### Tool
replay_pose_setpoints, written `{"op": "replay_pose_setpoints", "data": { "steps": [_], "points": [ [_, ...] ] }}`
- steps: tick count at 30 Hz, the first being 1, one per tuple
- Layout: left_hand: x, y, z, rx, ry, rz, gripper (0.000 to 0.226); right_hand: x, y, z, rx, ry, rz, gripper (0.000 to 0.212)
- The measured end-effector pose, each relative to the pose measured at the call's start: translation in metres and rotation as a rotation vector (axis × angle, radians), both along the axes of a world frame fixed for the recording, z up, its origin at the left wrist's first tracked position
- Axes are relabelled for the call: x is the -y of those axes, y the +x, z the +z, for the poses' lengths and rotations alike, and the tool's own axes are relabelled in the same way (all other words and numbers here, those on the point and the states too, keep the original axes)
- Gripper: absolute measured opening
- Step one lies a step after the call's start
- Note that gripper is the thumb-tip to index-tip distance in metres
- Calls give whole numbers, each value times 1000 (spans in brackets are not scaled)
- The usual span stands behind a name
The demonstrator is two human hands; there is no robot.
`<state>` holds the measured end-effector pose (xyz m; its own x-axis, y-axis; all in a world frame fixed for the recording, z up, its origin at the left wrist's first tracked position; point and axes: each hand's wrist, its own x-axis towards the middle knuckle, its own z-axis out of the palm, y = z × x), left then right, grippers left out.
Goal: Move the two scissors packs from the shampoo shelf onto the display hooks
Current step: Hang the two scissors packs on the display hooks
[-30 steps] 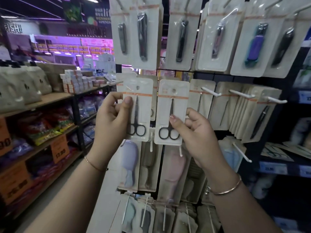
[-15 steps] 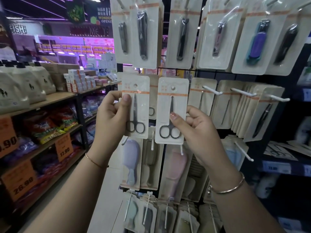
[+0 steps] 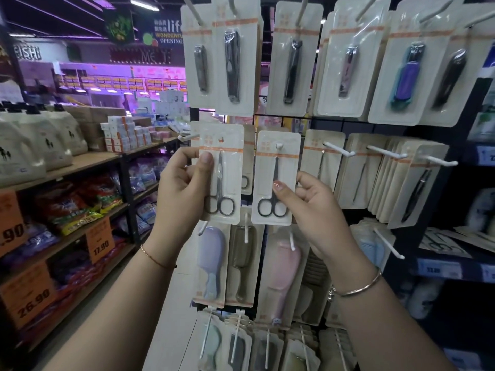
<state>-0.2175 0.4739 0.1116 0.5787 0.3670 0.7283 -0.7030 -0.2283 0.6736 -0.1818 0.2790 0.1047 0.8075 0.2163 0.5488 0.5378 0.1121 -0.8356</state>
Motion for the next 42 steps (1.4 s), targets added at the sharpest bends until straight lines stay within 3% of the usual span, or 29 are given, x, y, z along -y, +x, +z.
{"op": "replay_pose_setpoints", "data": {
  "steps": [13,19,21,23,27,36,42],
  "points": [
    [0,9,2,-43,62,4,24,0,10,3,-29,-79,-20,11],
    [-4,26,3,-155,119,48,27,-1,19,6,-73,-118,-53,7],
    [-4,32,7,-158,171,131,30,-3,24,9,-84,-131,-90,11],
    [-4,39,10,-147,221,233,31,-6,27,12,-82,-163,-136,29],
    [-5,51,16,-156,219,278,26,-10,31,17,-103,-179,-188,52],
    [-6,67,21,-225,204,296,29,-16,45,23,-118,-188,-320,44],
    [-4,61,20,-254,166,254,28,-18,45,21,-175,-219,-271,49]
  ]
}}
